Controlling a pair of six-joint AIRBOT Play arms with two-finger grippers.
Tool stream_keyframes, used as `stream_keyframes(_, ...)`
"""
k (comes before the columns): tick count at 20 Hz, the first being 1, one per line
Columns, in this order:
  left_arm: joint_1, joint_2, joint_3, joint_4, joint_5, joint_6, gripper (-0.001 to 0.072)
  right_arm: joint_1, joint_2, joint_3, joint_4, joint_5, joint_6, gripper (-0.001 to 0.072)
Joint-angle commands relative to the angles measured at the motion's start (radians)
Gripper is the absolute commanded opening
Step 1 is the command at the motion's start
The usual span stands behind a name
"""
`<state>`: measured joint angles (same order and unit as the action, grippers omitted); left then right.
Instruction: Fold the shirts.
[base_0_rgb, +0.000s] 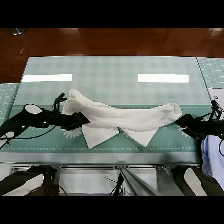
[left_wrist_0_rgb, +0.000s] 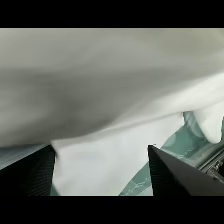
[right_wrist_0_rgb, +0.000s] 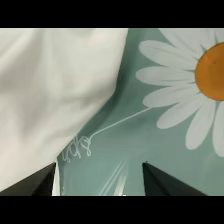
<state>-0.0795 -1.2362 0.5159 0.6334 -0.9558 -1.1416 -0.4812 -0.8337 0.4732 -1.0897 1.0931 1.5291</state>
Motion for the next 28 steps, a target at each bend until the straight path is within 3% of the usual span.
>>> stream_keyframes(1,-0.096,-0.023,-0.005,-0.002,0.056,0.022,0.0701,-0.037,0.001,0.030,-0.018,-0.031,0.014,0.0620)
stream_keyframes(3,-0.099,-0.023,-0.006,-0.002,0.032,0.054,0.0689,-0.100,0.001,0.073,-0.019,-0.026,0.019,0.0620)
stream_keyframes(4,-0.101,-0.023,-0.006,-0.002,0.028,0.060,0.0538,-0.128,0.001,0.080,-0.019,-0.018,0.019,0.0620)
stream_keyframes(5,-0.101,-0.023,-0.006,-0.002,0.027,0.061,0.0146,-0.146,0.000,0.080,-0.021,-0.008,0.019,0.0620)
stream_keyframes(6,-0.101,-0.023,-0.005,-0.003,0.023,0.080,0.0022,-0.149,-0.004,0.080,-0.035,0.008,0.019,0.0619)
stream_keyframes(10,-0.100,-0.022,-0.005,-0.005,-0.006,0.086,0.0021,-0.144,-0.071,0.079,-0.063,0.063,0.010,0.0619)
stream_keyframes(17,-0.100,-0.022,-0.006,-0.006,-0.024,0.081,0.0022,-0.144,-0.292,0.083,0.291,-0.053,-0.191,0.0619)
stream_keyframes(22,-0.100,-0.022,-0.005,-0.007,-0.021,0.064,0.0022,-0.134,-0.453,0.083,0.443,-0.071,-0.310,0.0620)
stream_keyframes(25,-0.100,-0.022,-0.005,-0.045,-0.021,0.063,0.0022,-0.037,-0.498,0.118,0.452,-0.099,-0.315,0.0595)
stream_keyframes(26,-0.100,-0.021,-0.005,-0.073,-0.025,0.063,0.0022,0.007,-0.502,0.143,0.452,-0.103,-0.315,0.0410)
stream_keyframes(27,-0.100,-0.018,-0.005,-0.115,-0.035,0.064,0.0022,0.052,-0.501,0.169,0.452,-0.099,-0.321,0.0072)
stream_keyframes(28,-0.100,-0.009,0.004,-0.145,-0.050,0.072,0.0022,0.091,-0.501,0.197,0.452,-0.087,-0.323,0.0026)
